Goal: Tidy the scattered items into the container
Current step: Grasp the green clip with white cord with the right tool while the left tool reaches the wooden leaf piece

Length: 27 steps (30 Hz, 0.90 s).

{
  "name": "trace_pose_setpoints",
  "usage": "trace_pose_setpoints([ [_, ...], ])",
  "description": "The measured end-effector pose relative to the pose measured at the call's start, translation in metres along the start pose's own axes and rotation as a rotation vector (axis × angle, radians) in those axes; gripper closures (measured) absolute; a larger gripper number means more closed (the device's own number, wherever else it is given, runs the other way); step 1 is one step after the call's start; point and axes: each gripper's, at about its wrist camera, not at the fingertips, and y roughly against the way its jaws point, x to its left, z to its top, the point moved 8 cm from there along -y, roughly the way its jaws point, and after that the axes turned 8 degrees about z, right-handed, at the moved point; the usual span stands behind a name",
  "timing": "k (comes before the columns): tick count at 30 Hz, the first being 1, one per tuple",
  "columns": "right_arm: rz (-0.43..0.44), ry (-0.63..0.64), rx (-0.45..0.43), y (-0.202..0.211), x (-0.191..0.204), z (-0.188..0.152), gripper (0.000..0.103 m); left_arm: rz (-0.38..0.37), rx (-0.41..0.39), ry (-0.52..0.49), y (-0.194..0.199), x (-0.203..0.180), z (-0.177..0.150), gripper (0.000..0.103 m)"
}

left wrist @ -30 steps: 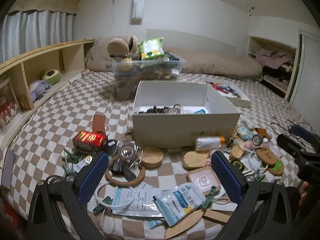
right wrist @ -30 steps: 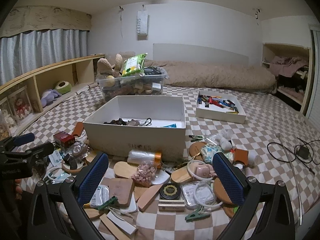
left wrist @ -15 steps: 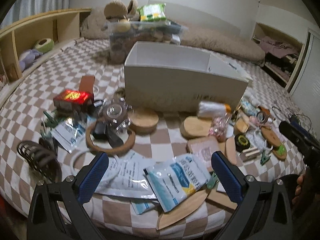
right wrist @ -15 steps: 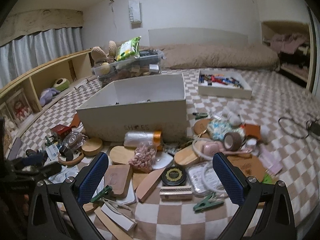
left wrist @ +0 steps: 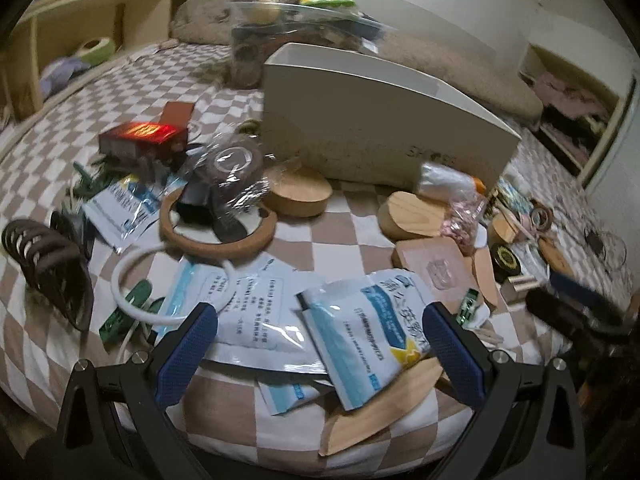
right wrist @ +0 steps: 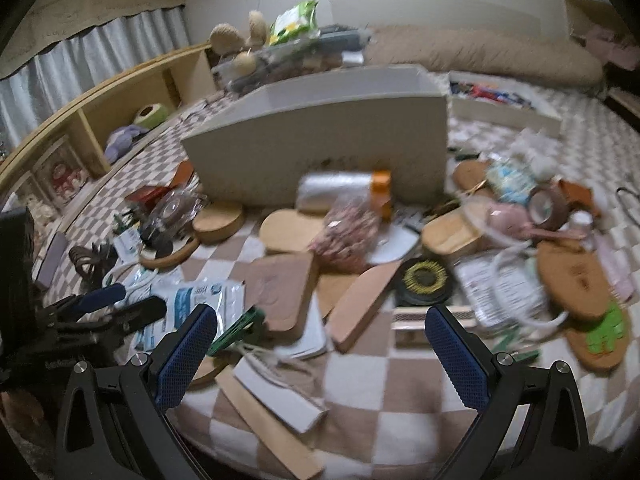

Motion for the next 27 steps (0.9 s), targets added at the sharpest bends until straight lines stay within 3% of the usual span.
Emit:
trace_pose_setpoints([
  [11, 0.08, 0.104, 0.08, -0.029, 0.037, -0.017, 0.001, -0.002, -0.048, 0.12, 0.004, 0.02, 0.006, 0.0],
  [15, 0.043, 0.138, 0.129, -0.045, 0.039, -0.025, 0.029, 0.006, -0.052, 0.141, 0.005, 0.025, 0.006, 0.0],
  [20, 0.007, 0.145, 0.111, -0.043, 0.031, -0.023, 0.053, 0.022, -0.076, 0.127, 0.01, 0.026, 0.005, 0.0],
  [27, 0.02, 0.109, 0.065, -0.036, 0.022, -0.014, 0.056, 0.016, -0.134, -0.008, 0.021, -0.003, 0.0, 0.0],
])
